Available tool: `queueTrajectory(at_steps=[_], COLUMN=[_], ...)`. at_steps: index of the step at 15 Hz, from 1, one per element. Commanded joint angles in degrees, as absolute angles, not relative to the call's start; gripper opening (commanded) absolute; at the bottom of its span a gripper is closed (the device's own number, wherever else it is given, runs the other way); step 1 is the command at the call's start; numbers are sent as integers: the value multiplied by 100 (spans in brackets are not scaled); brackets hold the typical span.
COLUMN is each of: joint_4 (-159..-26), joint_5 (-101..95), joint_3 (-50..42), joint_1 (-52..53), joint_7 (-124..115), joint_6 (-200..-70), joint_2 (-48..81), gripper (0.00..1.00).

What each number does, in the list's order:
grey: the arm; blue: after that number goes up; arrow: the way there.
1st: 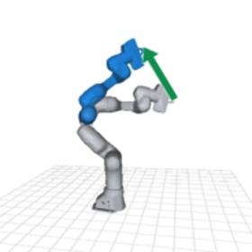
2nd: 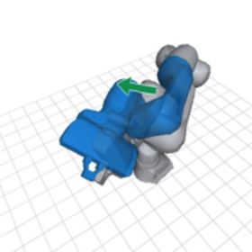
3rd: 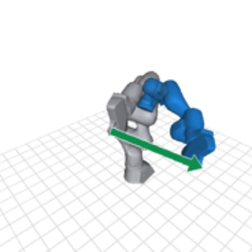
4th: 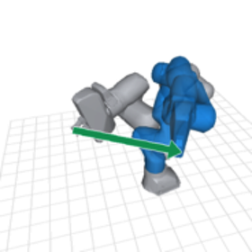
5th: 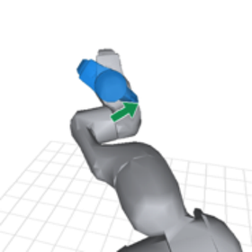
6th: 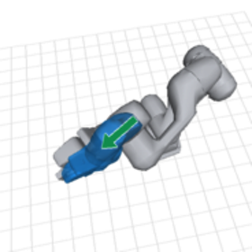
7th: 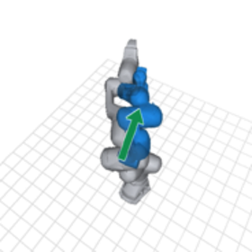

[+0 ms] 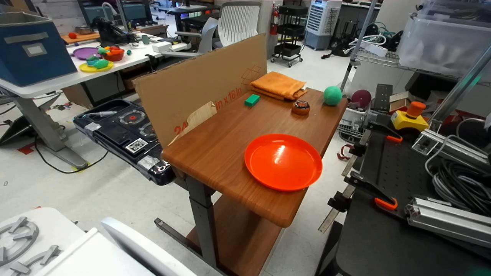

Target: Put the green plushy ball on the orange plate

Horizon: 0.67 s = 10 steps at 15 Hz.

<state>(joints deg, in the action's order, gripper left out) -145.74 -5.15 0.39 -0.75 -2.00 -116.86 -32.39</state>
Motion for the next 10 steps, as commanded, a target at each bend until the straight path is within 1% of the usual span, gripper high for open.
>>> queueTrajectory(at_steps=[1, 4, 10], joint_4=[-14328, -14063, -13337], joint_5=[-994, -1358, -1521], joint_3=[-16, -217, -703], joint_1=[-346, -605, -861], joint_7=[-144, -21, 648], joint_6=[-12444, -12918, -13237], joint_2=[-2578, -1931, -393], gripper=[100, 100, 100])
